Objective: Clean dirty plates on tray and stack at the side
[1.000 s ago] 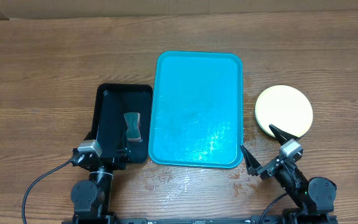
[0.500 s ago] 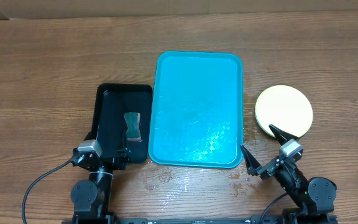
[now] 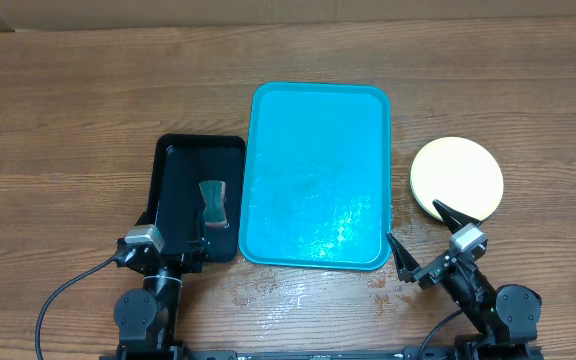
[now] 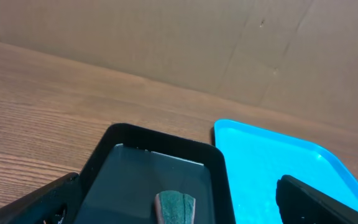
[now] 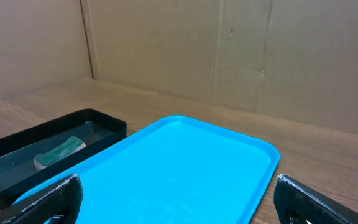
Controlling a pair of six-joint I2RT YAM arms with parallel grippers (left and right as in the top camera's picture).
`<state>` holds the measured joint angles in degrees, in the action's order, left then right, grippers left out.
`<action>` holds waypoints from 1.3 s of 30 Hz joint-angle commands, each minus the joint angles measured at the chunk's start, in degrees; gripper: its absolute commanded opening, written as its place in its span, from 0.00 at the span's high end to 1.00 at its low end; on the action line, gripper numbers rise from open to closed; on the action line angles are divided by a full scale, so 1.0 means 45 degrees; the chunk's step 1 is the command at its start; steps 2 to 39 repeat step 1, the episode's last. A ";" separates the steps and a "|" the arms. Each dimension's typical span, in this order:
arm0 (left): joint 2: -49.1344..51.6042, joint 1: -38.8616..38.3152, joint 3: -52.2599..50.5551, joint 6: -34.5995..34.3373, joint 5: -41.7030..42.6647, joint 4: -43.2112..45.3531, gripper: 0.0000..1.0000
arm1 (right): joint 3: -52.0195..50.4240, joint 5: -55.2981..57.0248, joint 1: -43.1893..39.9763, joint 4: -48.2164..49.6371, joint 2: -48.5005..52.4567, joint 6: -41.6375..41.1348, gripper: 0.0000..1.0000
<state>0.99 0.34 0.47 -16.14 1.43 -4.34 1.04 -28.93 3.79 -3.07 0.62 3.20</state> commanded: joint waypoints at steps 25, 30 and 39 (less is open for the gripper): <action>-0.0068 -0.0019 -0.0034 -0.0083 -0.0083 -0.0034 0.00 | -0.0126 0.0141 -0.0049 0.0034 -0.0097 -0.0053 0.00; -0.0068 -0.0019 -0.0034 -0.0083 -0.0083 -0.0034 0.00 | -0.0126 0.0141 -0.0049 0.0034 -0.0097 -0.0053 0.00; -0.0068 -0.0019 -0.0034 -0.0083 -0.0083 -0.0034 0.00 | -0.0126 0.0141 -0.0049 0.0034 -0.0097 -0.0053 0.00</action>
